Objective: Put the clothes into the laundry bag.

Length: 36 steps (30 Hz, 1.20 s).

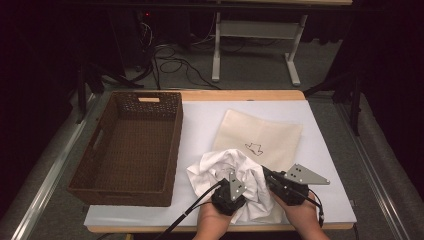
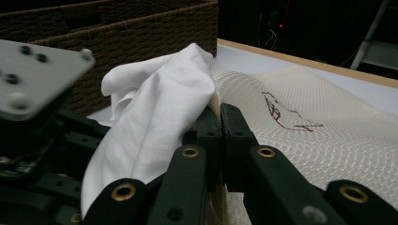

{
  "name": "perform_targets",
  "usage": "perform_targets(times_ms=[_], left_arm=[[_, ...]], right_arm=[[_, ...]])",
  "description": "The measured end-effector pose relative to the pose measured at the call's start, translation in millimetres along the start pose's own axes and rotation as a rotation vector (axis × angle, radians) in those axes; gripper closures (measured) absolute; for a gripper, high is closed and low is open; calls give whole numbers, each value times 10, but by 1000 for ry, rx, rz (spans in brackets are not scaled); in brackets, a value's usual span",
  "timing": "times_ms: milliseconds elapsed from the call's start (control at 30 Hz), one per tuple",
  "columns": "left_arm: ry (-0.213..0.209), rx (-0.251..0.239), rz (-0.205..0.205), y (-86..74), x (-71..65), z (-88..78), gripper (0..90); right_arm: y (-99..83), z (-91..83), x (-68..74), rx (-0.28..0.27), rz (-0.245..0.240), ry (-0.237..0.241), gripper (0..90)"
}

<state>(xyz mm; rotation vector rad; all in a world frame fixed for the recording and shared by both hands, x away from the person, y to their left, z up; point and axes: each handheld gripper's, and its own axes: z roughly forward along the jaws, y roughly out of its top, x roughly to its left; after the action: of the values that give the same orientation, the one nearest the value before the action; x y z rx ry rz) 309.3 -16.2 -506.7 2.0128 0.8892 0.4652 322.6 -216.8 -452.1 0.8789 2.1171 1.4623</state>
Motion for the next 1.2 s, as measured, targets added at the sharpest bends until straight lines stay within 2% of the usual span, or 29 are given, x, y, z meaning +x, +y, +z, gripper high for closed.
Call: perform_targets(times_ms=[100,233,333,433,500,567,667,800,867,900,967,1033,1067,1133,1167,1200], left_arm=[[-7,20,-23,6,21,33,697],[-14,7,-42,-7,43,72,673],[-24,-23,-44,-28,43,50,648],[-76,-86,-63,-66,70,-60,544],[-78,-107,-59,-96,69,-126,445],[-63,-123,-43,-155,56,-236,399],[-54,-133,-38,-202,55,-320,350],[-48,-163,-31,-260,85,-462,332],[-57,-185,-40,-272,92,-506,330],[-62,-197,-39,-269,85,-530,298],[-59,-243,-24,-222,41,-573,270],[-67,-256,-25,-192,23,-574,266],[-77,-261,-20,-150,-1,-560,292],[-97,-251,-15,-81,-38,-500,318],[-101,-254,-19,-54,-52,-467,364],[-100,-249,-21,-30,-60,-436,562]], right_arm=[[5,-18,18,-6,-4,5,890],[13,-58,50,-24,-15,7,890],[2,-64,44,-27,-19,-1,890],[-19,-55,26,-23,-10,-4,890],[-31,-52,12,-17,-12,-7,889],[-39,-54,8,-12,-10,-17,889],[-44,-57,6,-8,-9,-21,889],[-47,-56,1,-7,-10,-24,889],[-46,-56,1,-7,-9,-26,889],[-46,-58,-1,-8,-9,-25,889],[-48,-53,2,-8,-8,-23,889],[-48,-49,5,-8,-9,-23,889],[-47,-39,14,-9,-13,-18,889],[-47,-33,18,-8,-16,-22,889],[-47,-34,22,-2,-14,-23,889],[-47,-34,22,-2,-15,-23,889]])
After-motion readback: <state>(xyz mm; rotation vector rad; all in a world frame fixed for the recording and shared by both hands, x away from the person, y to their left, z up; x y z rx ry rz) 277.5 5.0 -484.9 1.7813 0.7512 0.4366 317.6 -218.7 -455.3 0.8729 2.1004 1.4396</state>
